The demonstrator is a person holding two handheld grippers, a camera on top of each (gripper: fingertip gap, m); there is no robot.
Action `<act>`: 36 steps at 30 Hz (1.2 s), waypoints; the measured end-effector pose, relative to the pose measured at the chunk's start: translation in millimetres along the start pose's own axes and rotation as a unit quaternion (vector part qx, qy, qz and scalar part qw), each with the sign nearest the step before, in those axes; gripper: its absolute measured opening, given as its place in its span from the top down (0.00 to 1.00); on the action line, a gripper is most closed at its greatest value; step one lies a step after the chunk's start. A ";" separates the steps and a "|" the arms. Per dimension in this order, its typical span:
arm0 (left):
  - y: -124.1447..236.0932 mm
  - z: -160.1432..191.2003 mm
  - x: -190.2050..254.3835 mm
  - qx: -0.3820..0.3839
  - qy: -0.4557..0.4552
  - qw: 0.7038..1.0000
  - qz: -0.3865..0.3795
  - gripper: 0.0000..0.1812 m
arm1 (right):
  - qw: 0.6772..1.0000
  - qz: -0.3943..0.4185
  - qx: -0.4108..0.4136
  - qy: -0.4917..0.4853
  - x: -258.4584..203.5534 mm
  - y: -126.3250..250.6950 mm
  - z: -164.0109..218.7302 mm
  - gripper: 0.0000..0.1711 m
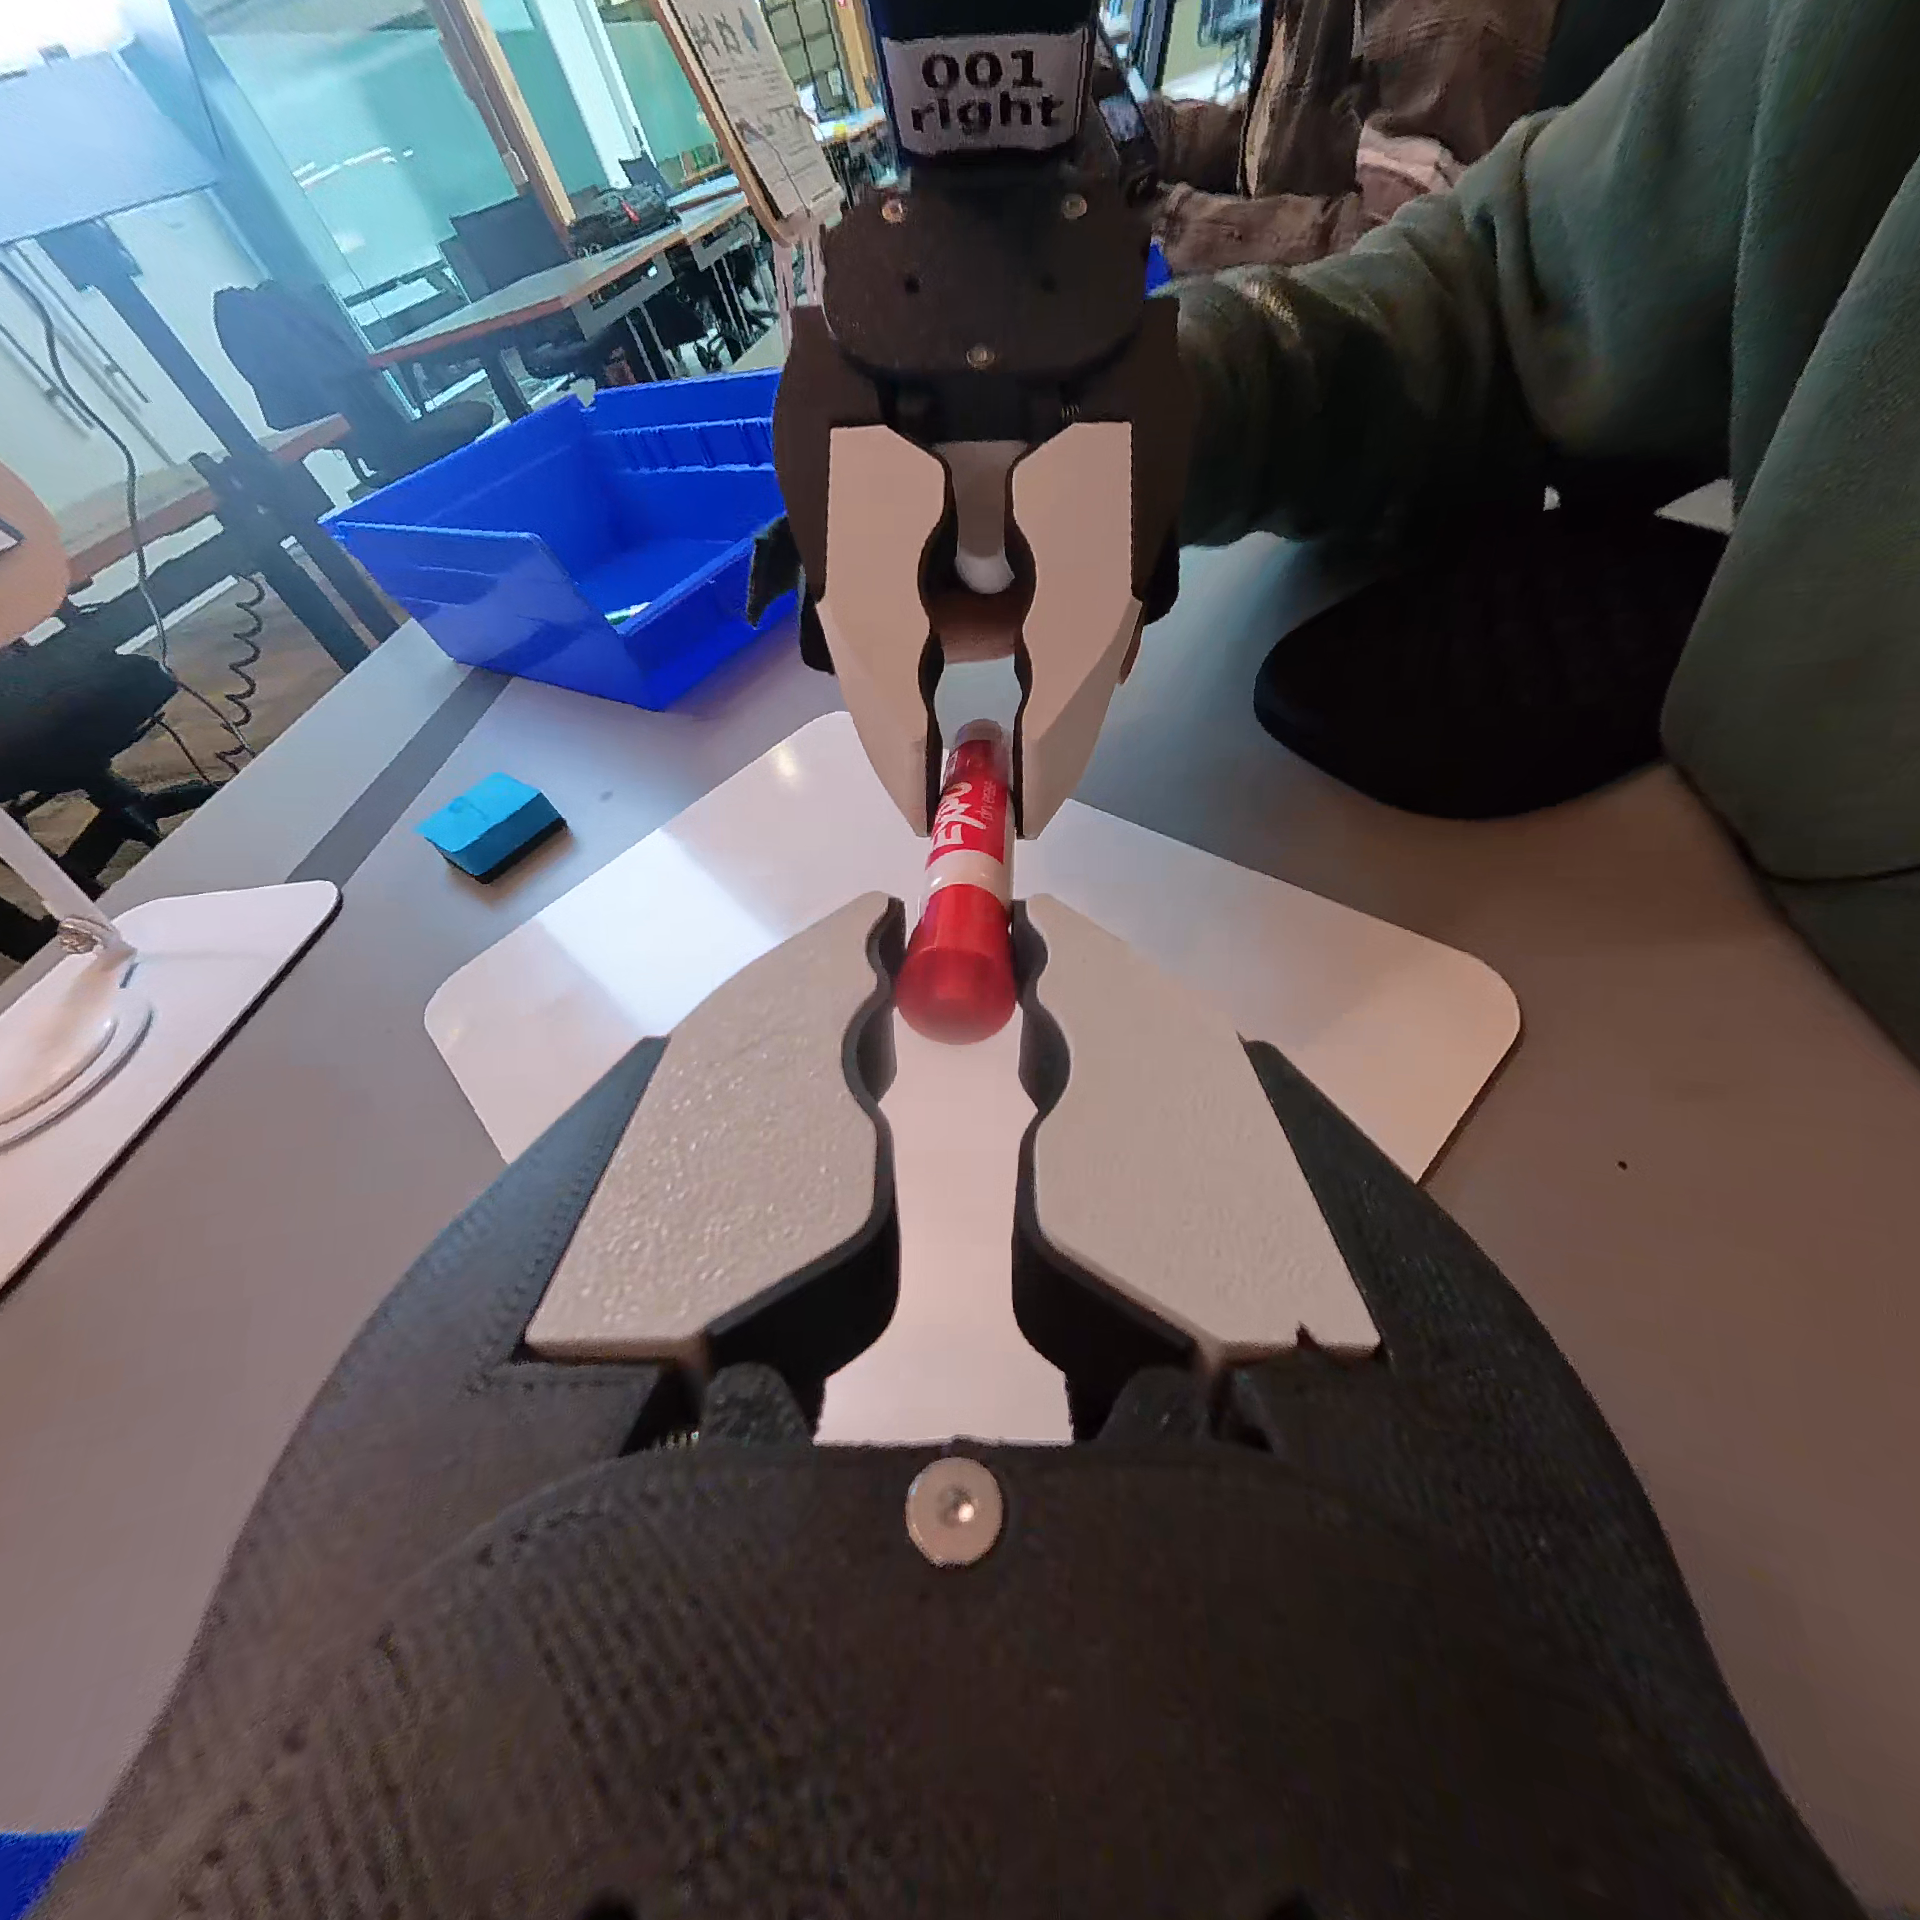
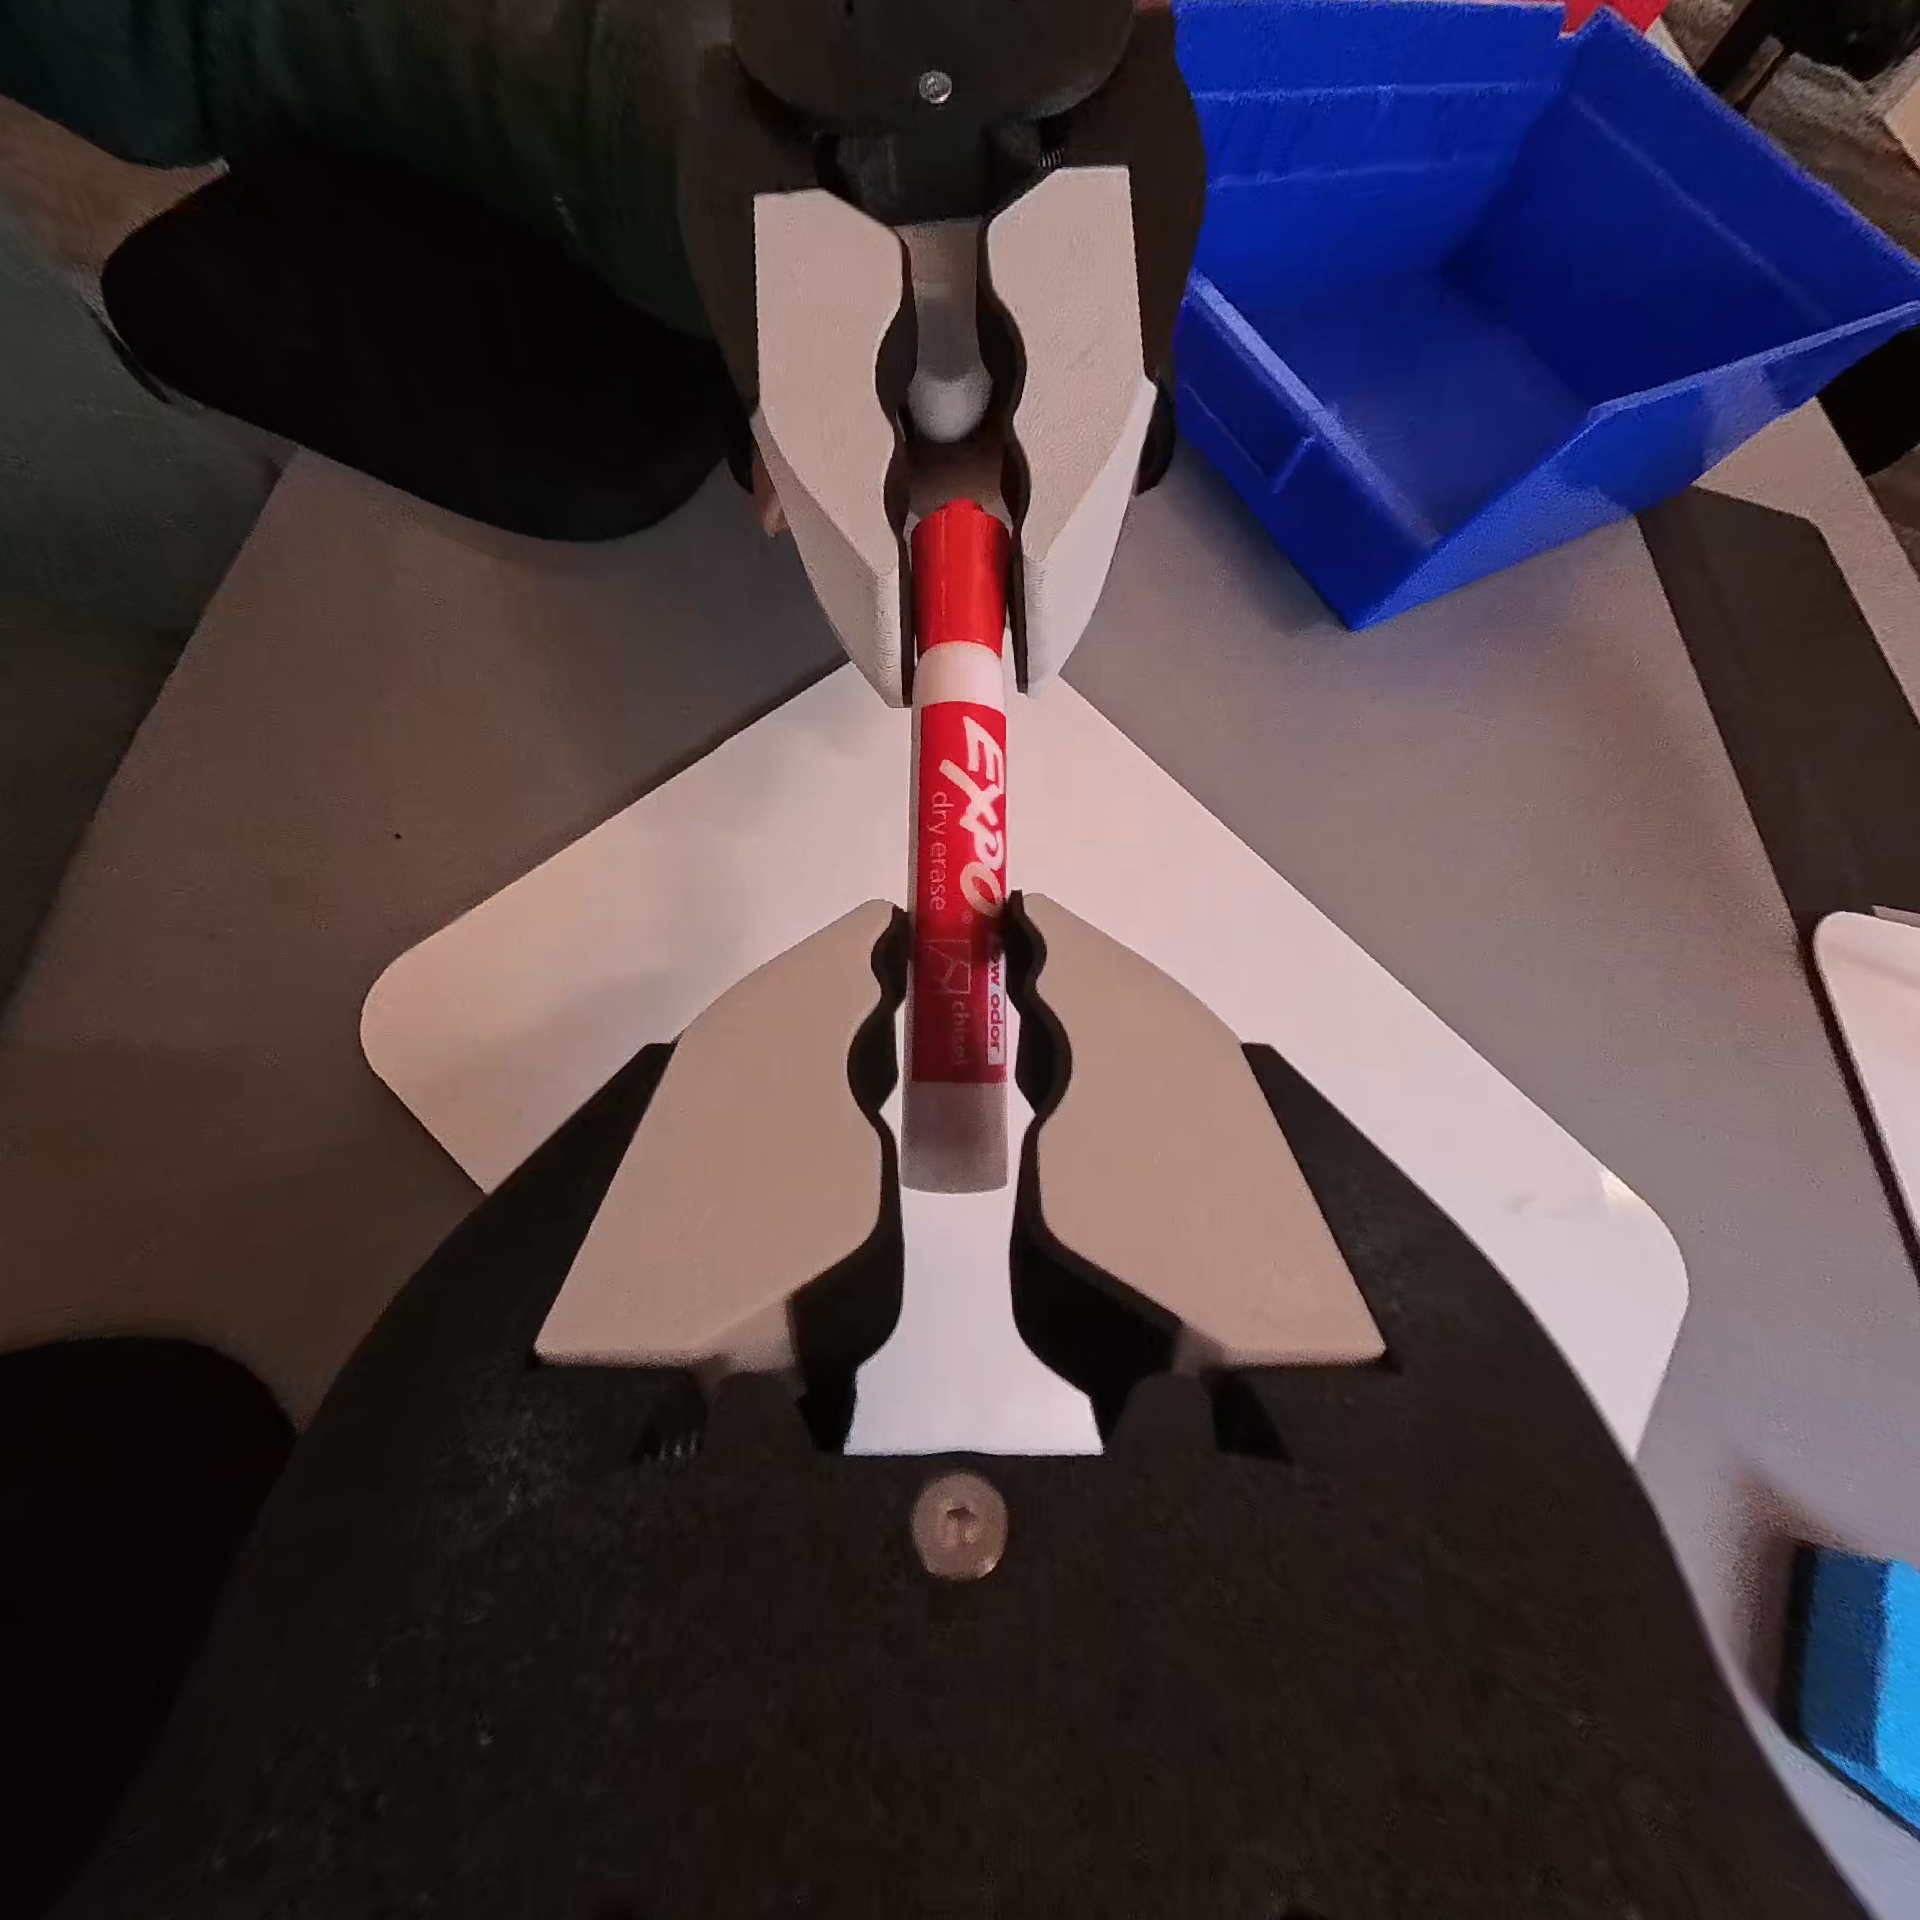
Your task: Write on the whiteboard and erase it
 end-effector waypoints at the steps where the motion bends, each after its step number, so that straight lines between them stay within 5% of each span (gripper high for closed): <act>1: 1.6 0.8 -0.8 0.013 0.007 1.000 0.000 0.89 | 1.000 -0.002 0.012 -0.008 1.0 0.3 0.2 0.89; 4: 12.9 1.5 -6.5 0.092 0.053 0.994 0.006 0.89 | 0.994 -0.001 0.104 -0.046 6.8 4.4 0.2 0.89; 7: 27.4 3.0 -13.7 0.181 0.111 0.977 0.026 0.89 | 0.975 0.005 0.200 -0.099 12.4 6.2 2.8 0.70; 10: 30.5 5.1 -15.2 0.226 0.155 0.960 0.057 0.89 | 0.968 0.029 0.234 -0.087 6.7 0.2 0.4 0.64; 19: 25.1 7.2 -14.7 0.248 0.222 0.935 0.118 0.89 | 0.963 0.096 0.254 -0.002 -12.9 -11.1 -23.2 0.83; 36: 28.0 15.6 -19.0 0.227 0.282 0.923 0.128 0.89 | 0.967 0.109 0.228 0.043 -17.1 -13.1 -16.5 0.85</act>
Point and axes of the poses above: each gripper's, where its closed fingertips meet, y back along the fingers, z out of its underside, x = y × z across the jaws, the point moved 10 cm from there along y, back along the fingers, and after that the axes turned 13 degrees about z, right-handed, at the moved point
